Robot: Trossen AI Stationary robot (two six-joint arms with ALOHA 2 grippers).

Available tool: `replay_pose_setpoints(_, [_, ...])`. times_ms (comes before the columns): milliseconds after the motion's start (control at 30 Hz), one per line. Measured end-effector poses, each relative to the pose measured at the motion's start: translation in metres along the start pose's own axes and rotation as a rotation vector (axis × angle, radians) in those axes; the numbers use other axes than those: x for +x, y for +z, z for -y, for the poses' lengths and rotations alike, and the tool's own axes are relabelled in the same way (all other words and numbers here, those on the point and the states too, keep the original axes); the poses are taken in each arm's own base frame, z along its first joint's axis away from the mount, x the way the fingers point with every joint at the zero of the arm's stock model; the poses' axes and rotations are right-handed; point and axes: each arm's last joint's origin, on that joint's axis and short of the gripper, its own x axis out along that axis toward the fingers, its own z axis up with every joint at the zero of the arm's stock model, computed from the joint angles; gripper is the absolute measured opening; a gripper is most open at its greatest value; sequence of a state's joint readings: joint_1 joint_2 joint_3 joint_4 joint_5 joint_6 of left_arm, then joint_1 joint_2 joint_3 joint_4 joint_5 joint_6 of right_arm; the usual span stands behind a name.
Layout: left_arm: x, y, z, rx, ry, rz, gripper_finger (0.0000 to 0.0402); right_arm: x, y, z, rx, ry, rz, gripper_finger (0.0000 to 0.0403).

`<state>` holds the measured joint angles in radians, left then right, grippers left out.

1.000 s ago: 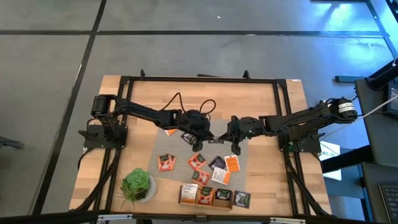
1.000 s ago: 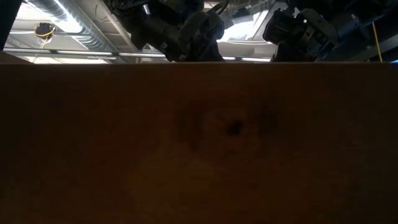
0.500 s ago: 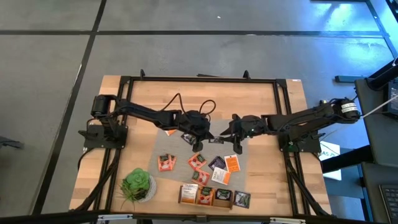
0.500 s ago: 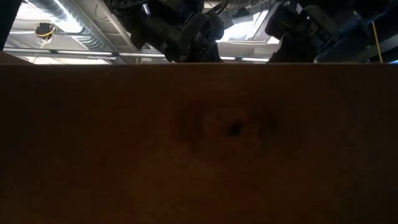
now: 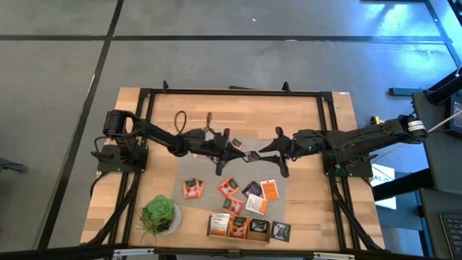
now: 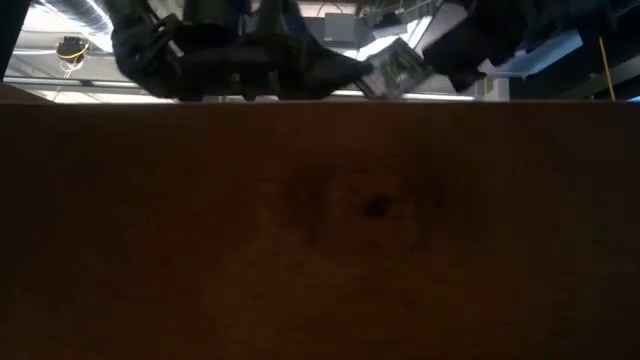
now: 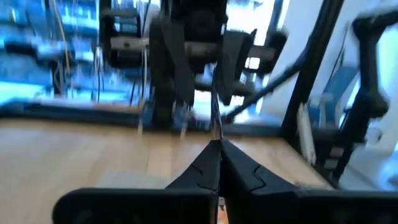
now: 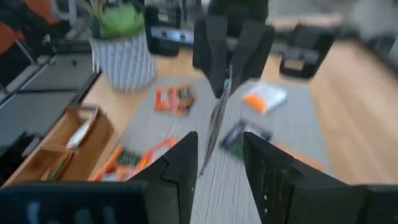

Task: Pick & Place Tea
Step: Put the black tea bag into the right section of the wooden organizer

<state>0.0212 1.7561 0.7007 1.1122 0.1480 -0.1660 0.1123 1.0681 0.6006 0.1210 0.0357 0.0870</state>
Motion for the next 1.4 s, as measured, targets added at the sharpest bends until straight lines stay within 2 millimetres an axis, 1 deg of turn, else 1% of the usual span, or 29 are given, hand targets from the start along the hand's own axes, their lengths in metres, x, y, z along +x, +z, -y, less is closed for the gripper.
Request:
replay_pose_setpoints(100, [-0.005,0.005,0.002,0.009,-0.007,0.092,0.0002,0.002,0.007,0.000,-0.042,-0.003,0.081,0.0130])
replay_pose_setpoints(233, [-0.006,0.007,0.003,0.034,0.045,0.135,0.0003,0.004,0.016,-0.001,-0.040,0.004,0.183,0.0130])
replay_pose_setpoints(567, [-0.007,0.013,0.006,0.053,0.023,0.196,0.0004,0.005,0.017,-0.001,-0.003,0.009,0.199,0.0127])
replay_pose_setpoints(700, [-0.007,0.013,0.006,0.060,0.024,0.198,0.0002,0.005,0.017,-0.001,0.022,0.012,0.199,0.0102])
replay_pose_setpoints(933, [-0.007,0.013,0.006,0.079,0.024,0.196,0.0010,0.005,0.017,-0.002,0.023,0.013,0.198,0.0013])
replay_pose_setpoints(967, [-0.007,0.013,0.006,0.088,0.025,0.196,0.0011,0.005,0.017,-0.001,0.024,0.013,0.198,0.0008])
replay_pose_setpoints(1100, [-0.007,0.012,0.006,0.128,0.030,0.192,0.0011,0.005,0.017,-0.001,0.048,0.014,0.197,0.0011])
replay_pose_setpoints(1200, [-0.007,0.012,0.006,0.127,0.029,0.192,0.0015,0.005,0.017,-0.001,0.047,0.014,0.197,0.0006])
replay_pose_setpoints(1300, [-0.007,0.012,0.007,0.105,0.000,0.184,0.0035,0.003,0.018,-0.002,0.047,0.016,0.205,0.0006])
replay_pose_setpoints(1400, [-0.006,0.009,0.007,0.094,-0.019,0.150,0.0063,-0.005,0.022,-0.002,0.047,0.015,0.203,0.0006])
